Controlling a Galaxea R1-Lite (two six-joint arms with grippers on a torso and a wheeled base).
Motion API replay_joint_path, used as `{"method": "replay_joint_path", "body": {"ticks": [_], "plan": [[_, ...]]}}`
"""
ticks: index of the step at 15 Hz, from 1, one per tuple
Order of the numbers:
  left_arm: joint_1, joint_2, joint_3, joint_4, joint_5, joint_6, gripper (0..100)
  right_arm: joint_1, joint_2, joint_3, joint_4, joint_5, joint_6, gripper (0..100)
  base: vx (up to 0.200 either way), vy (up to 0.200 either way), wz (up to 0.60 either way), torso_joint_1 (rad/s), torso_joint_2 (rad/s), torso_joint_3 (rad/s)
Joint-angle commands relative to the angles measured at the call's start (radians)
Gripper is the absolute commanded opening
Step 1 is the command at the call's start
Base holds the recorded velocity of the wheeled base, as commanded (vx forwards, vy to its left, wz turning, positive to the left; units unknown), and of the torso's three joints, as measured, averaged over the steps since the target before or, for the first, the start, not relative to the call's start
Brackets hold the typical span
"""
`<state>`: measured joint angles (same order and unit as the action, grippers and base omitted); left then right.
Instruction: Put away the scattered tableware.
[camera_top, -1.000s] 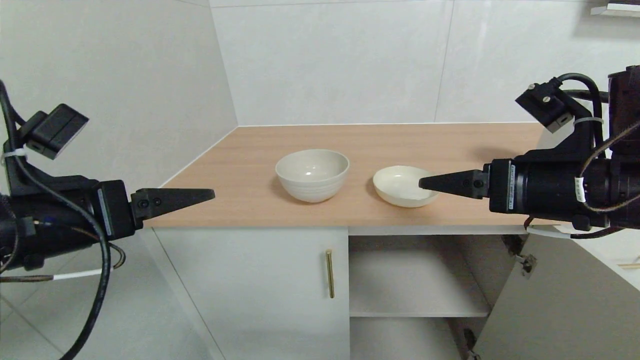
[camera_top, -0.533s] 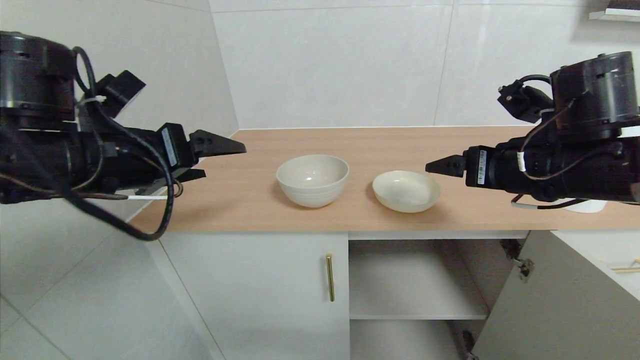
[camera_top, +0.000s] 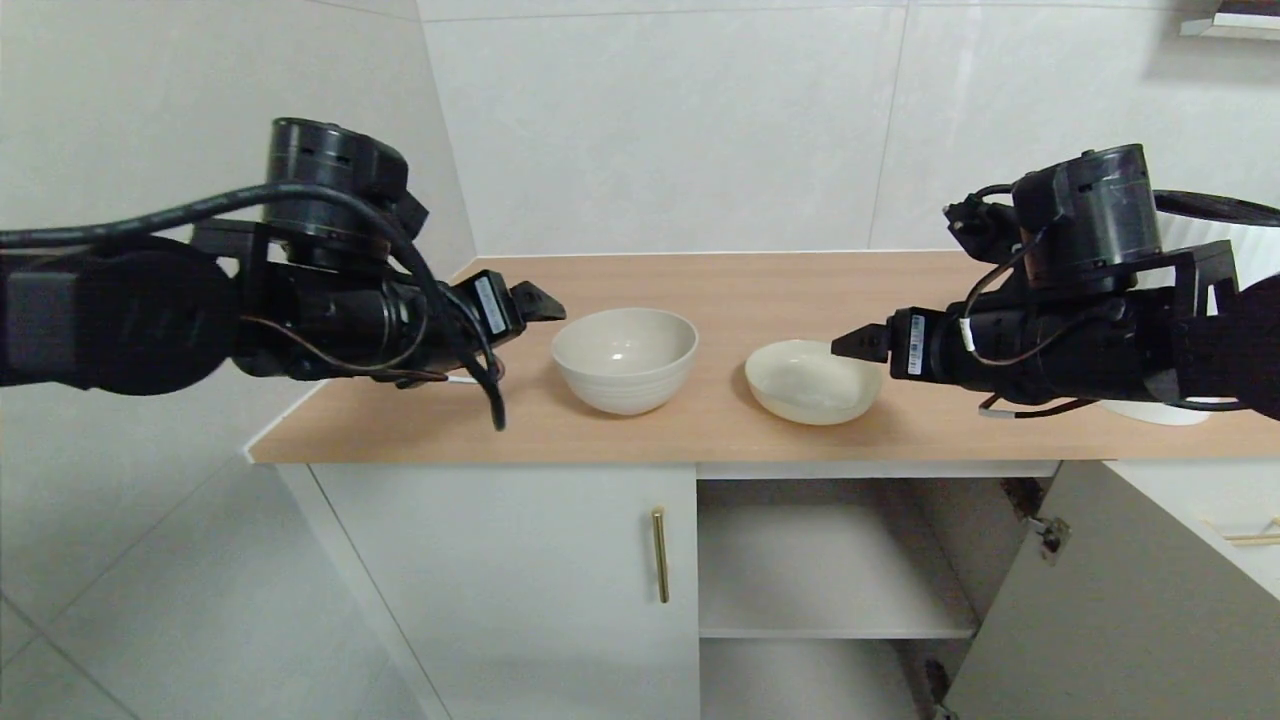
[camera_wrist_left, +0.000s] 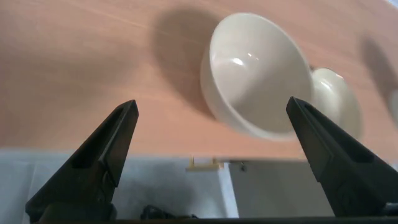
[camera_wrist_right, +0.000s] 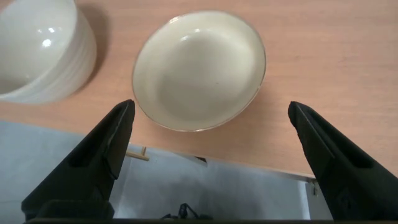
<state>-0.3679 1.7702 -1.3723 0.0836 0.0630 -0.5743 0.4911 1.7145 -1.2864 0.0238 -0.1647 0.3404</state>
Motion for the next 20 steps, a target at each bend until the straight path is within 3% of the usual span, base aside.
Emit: {"method": "replay_joint_path", "body": {"ticks": [1, 4, 9, 10, 20], "plan": [[-0.014, 0.098, -0.016, -0.039, 0.009, -0.001, 100, 0.001, 0.010, 0.001, 0.001, -0.001, 0.000, 100, 0.000, 0.000, 0.00, 0.000, 0.00, 0.000], [-0.014, 0.166, -0.016, -0.134, 0.032, -0.001, 100, 0.001, 0.010, 0.001, 0.001, -0.001, 0.002, 100, 0.000, 0.000, 0.00, 0.000, 0.00, 0.000], [-0.014, 0.169, -0.013, -0.145, 0.035, -0.001, 100, 0.001, 0.008, 0.001, 0.001, -0.006, 0.002, 100, 0.000, 0.000, 0.00, 0.000, 0.00, 0.000], [-0.014, 0.166, -0.011, -0.145, 0.035, 0.001, 0, 0.001, 0.008, 0.001, 0.001, -0.006, 0.002, 100, 0.000, 0.000, 0.00, 0.000, 0.00, 0.000], [-0.039, -0.006, 0.056, -0.143, 0.031, 0.010, 0, 0.000, 0.027, -0.007, 0.001, -0.033, 0.000, 100, 0.000, 0.000, 0.00, 0.000, 0.00, 0.000]]}}
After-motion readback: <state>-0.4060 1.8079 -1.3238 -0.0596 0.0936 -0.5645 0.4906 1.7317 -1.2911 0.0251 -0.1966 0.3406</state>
